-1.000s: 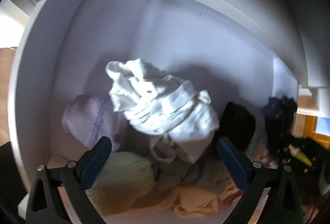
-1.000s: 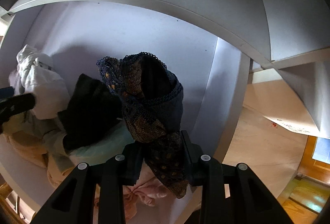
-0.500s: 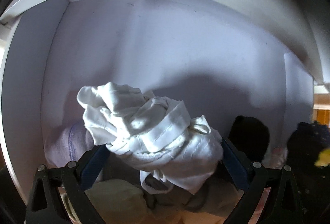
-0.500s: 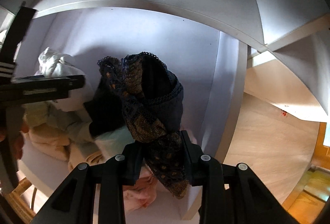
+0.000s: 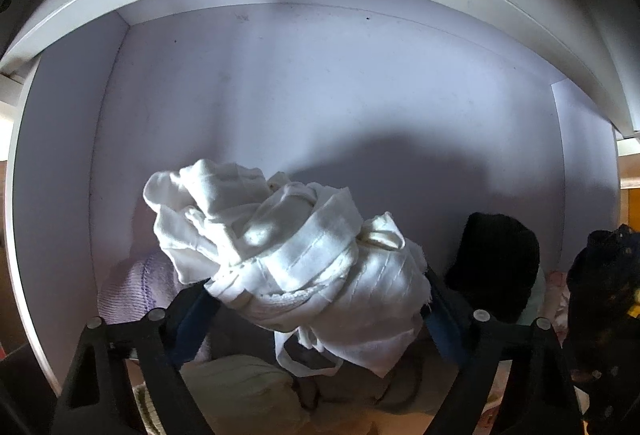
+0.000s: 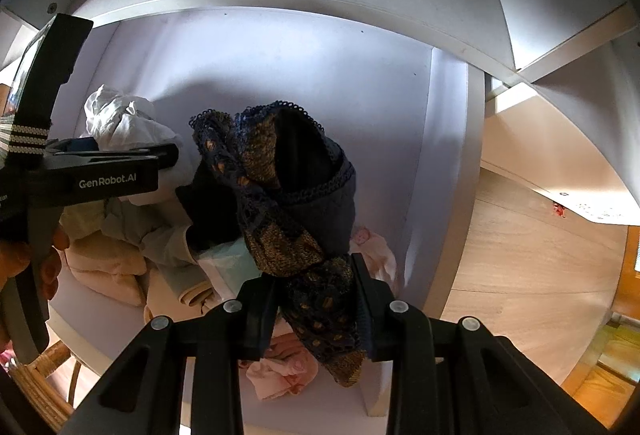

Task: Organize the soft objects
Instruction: 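Lift the dark blue lace garment with the right tool while the left tool grasps the white cloth, then carry the lace garment into the gold box and open the right tool while the left holds the white cloth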

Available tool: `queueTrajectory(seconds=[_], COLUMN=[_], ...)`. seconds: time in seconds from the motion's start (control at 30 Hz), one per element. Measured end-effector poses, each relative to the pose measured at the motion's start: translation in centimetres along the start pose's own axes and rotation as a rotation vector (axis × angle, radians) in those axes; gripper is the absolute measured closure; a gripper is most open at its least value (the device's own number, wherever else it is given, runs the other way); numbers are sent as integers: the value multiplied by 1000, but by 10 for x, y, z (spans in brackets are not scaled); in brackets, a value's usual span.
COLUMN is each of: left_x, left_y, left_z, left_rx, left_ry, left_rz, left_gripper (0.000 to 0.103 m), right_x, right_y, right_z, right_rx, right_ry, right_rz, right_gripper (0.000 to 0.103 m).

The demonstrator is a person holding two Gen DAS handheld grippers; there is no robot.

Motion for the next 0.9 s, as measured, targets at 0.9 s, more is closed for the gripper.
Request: queueTrajectory(seconds=[0.9], left_x=[10], left_y=[-4], left_z=[3], left_rx=[-24], left_ry=[74], left_rz=[6], left_gripper=[23], right_x=[-105], right_y=[1], right_z=[-45], right_rx=[241], right_ry=[-60], right_rz=[263], right_gripper=[71])
Point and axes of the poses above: each gripper's, at about its wrist camera, not at the fingertips, and x roughly the way its jaws point, y to its left, z to its top, the point moved 8 cm from there along x, roughly the way its jaws point, and after that the axes turned 8 degrees about -y, right-handed, at the moved point
